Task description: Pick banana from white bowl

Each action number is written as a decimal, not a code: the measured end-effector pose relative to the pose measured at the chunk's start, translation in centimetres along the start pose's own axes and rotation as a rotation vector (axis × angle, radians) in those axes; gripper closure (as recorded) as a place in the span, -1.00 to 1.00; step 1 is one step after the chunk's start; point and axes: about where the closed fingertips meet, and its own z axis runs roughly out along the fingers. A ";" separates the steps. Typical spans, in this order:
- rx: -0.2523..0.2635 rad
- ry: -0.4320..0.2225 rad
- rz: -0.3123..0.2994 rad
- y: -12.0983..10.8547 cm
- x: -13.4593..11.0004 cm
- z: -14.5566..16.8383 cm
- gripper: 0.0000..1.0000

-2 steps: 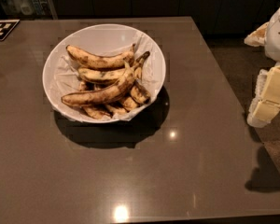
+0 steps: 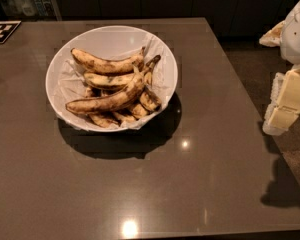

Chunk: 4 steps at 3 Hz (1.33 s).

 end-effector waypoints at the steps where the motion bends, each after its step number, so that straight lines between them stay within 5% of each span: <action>1: 0.003 0.010 -0.085 0.7 -2.7 -0.9 -1.00; 4: -0.004 0.012 -0.444 5.8 -15.2 -3.0 -1.00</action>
Offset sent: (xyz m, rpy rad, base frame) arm -0.0222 0.1052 0.0365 -0.1142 0.0170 0.3221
